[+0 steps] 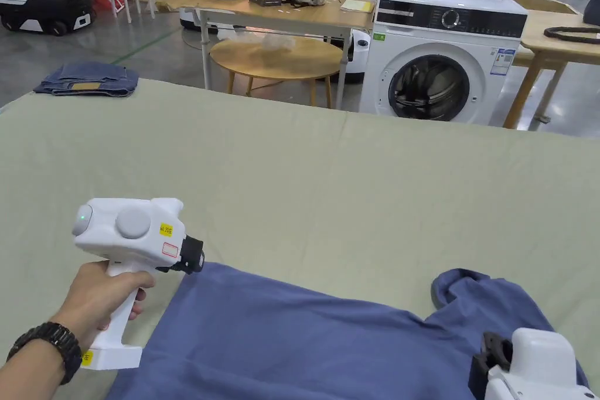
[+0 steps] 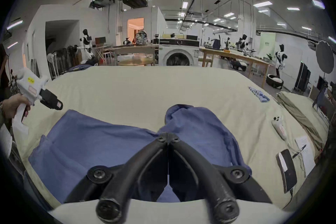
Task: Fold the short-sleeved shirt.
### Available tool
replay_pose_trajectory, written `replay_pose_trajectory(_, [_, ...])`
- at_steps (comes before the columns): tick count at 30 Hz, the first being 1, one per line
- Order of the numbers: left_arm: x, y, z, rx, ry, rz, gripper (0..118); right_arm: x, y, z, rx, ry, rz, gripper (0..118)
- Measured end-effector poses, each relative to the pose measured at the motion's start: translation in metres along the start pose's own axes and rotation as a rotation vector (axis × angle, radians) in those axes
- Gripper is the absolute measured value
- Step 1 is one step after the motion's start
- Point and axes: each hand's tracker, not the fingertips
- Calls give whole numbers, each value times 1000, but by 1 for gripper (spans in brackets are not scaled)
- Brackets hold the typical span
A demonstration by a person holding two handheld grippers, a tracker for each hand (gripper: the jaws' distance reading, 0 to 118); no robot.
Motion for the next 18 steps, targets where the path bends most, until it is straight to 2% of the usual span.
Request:
replay_pose_trajectory(1, [-14, 9, -19, -25, -6, 2, 64, 3, -1, -1, -7, -8, 0, 0])
replay_pose_trajectory(4, [-22, 21, -45, -92, -24, 23, 64, 11, -5, -5, -33, -30, 4, 0])
replay_pose_trajectory(8, [-10, 17, -62, -161, 23, 34, 64, 20, -9, -10, -62, -52, 1, 0])
replay_pose_trajectory(11, [2, 18, -67, -133, 97, -54, 53, 23, -12, -13, -80, -67, 2, 0])
replay_pose_trajectory(13, [14, 13, -65, -124, 142, -102, 32, 25, -15, -16, -92, -71, -6, 0])
replay_pose_trajectory(14, [18, 12, -64, -116, 148, -118, 32, 26, -16, -18, -102, -71, -12, 0])
replay_pose_trajectory(15, [20, 11, -64, -111, 147, -119, 26, 26, -17, -19, -109, -72, -17, 0])
replay_pose_trajectory(17, [19, 16, -64, -100, 138, -140, 0, 28, -19, -23, -120, -69, -26, 0])
replay_pose_trajectory(18, [19, 17, -63, -94, 117, -149, 0, 29, -18, -23, -125, -67, -29, 0])
